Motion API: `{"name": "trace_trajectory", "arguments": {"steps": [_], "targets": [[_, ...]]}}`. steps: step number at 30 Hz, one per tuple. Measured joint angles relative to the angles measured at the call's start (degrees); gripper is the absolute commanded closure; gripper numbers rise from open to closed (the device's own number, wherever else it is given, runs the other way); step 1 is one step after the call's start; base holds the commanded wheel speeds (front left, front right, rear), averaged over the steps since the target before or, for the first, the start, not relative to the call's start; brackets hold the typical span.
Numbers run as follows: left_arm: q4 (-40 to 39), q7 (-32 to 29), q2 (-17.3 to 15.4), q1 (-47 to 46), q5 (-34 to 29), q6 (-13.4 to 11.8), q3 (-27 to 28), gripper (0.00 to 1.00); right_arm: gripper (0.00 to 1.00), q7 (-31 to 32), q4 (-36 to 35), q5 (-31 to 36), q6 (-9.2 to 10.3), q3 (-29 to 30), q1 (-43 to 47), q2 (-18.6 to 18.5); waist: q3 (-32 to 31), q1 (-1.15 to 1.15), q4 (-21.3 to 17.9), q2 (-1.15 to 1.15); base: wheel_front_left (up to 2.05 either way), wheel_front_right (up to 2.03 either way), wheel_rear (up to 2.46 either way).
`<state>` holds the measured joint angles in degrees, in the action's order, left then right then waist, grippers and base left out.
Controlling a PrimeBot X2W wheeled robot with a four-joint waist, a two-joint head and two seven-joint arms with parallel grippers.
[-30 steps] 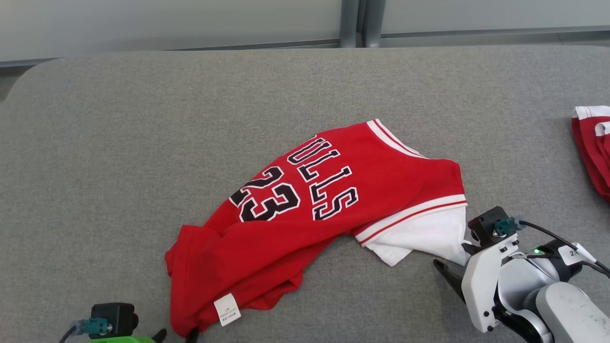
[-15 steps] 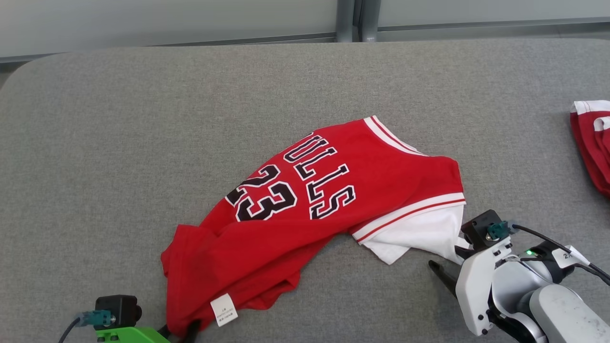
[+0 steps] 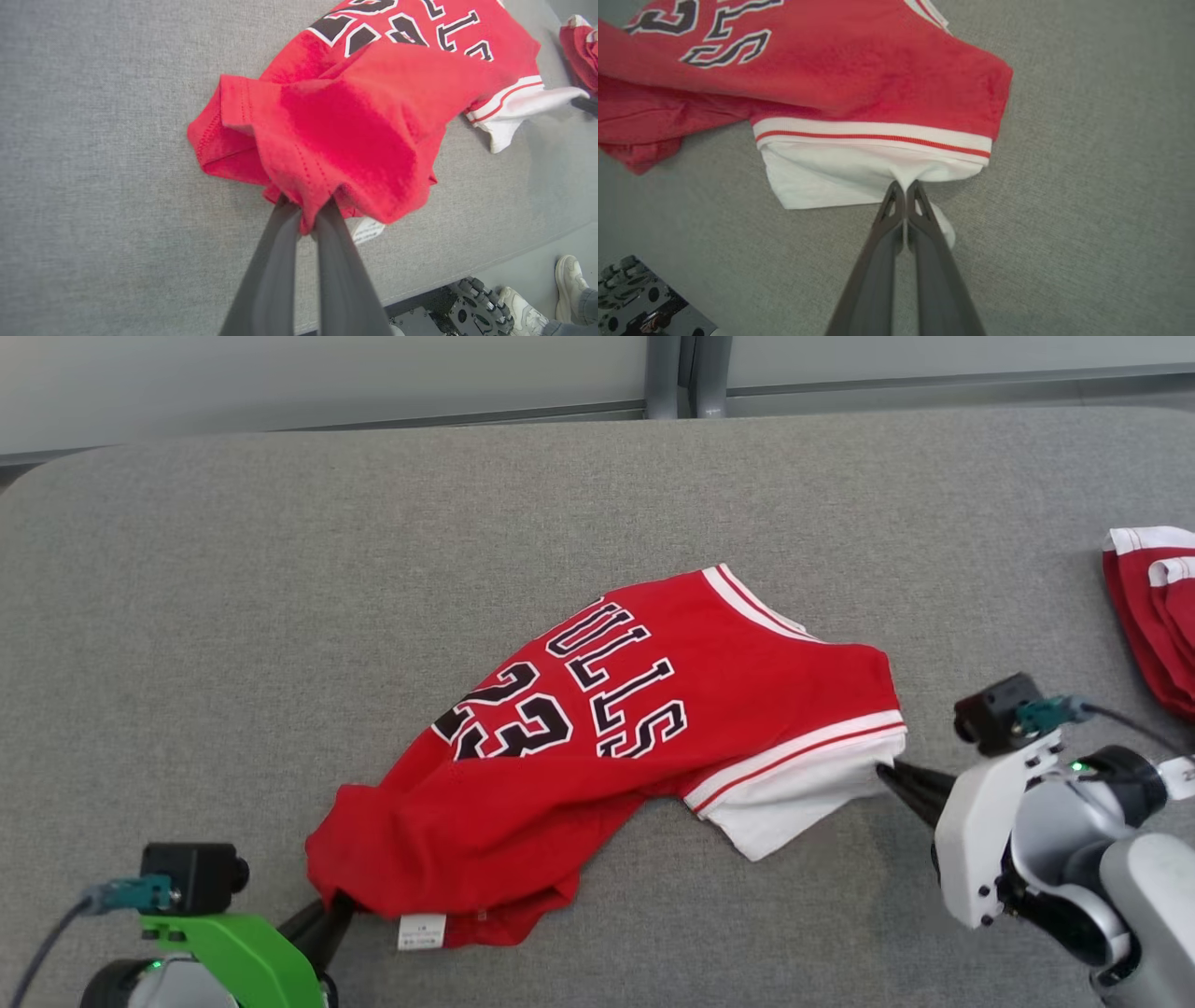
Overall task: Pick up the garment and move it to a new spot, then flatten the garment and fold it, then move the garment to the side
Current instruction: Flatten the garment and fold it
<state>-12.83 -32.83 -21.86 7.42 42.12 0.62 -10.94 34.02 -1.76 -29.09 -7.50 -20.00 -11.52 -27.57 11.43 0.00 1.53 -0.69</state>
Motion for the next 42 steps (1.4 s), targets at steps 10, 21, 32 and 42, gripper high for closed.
{"name": "trace_trajectory", "arguments": {"steps": [10, 21, 32, 42], "targets": [[-20.0, -8.1, -5.9, -6.1, 11.0, -0.7, 9.3, 1.0, 1.0, 7.2, -16.7, -20.9, 0.02, 15.8, -6.1, -1.8, 1.5, 0.0, -0.6, 0.0, 0.0, 0.0, 0.0], [-10.4, -20.3, -14.5, -42.5, 19.0, -3.5, 11.3, 1.0, 1.0, 12.2, -7.6, -24.7, 0.02, 28.7, -35.5, 4.6, 8.6, 0.0, -0.1, 0.0, 0.0, 0.0, 0.0], [22.6, -10.5, -4.1, -82.4, 3.5, -5.5, -1.2, 1.0, 1.0, -7.9, 22.6, -0.3, 0.02, 36.5, -74.4, 22.6, 18.6, 0.01, 1.6, 0.0, 0.0, 0.0, 0.0], [45.2, 23.8, 4.1, -100.3, -10.2, 0.1, -5.6, 1.0, 1.0, -27.3, 42.9, 9.3, 0.02, 39.8, -98.3, 24.7, 25.5, 0.01, 2.4, 0.0, 0.0, 0.0, 0.0]]}}
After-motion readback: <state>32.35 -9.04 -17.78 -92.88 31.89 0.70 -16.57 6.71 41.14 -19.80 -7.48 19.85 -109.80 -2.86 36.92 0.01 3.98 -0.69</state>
